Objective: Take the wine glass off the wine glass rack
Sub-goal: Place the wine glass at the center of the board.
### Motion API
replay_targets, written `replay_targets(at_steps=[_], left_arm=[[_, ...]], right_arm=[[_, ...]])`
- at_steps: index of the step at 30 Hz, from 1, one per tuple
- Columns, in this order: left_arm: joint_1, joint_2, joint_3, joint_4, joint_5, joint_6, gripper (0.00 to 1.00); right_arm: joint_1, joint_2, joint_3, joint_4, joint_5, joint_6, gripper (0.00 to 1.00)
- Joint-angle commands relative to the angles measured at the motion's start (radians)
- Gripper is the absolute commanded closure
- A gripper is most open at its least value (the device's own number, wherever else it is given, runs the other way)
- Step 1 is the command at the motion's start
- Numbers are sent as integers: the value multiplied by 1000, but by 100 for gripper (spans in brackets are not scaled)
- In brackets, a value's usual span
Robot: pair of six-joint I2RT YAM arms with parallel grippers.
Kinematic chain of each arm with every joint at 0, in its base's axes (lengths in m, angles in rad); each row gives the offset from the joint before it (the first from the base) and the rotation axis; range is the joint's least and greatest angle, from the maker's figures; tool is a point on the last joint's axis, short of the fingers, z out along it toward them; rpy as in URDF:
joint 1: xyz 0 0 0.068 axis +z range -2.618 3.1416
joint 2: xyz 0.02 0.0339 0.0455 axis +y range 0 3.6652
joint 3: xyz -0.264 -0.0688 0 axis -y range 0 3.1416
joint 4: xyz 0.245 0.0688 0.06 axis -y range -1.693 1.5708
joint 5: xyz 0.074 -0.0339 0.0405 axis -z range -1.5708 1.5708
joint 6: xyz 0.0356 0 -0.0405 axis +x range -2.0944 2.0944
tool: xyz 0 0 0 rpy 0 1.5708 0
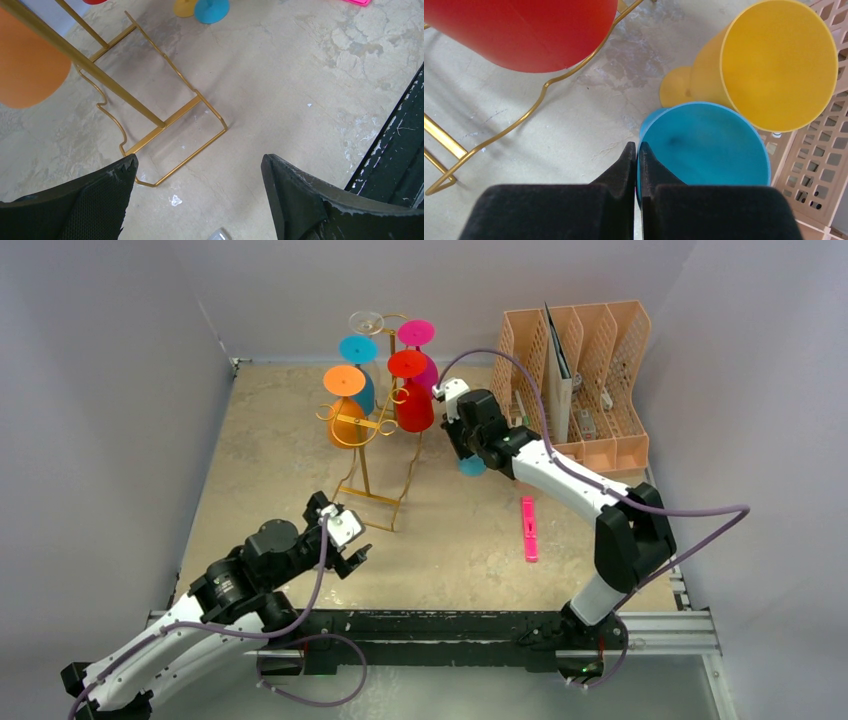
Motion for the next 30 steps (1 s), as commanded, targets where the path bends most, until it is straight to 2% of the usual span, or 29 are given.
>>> replay_targets(at_steps=[1, 11, 19, 30], left_arm=[[4, 9, -3, 32, 8, 13, 8], [4, 17, -1, 33, 17, 9, 8], [3, 15, -1, 34, 18, 9, 8], [4, 20, 4, 32, 36, 13, 7]], right_arm=[[-11, 30, 42, 4, 43, 10, 100], [-81, 41, 60, 27, -43, 88, 100], [-104, 11, 72, -8, -85, 78, 100], [-104, -60, 35, -60, -61, 70, 100]])
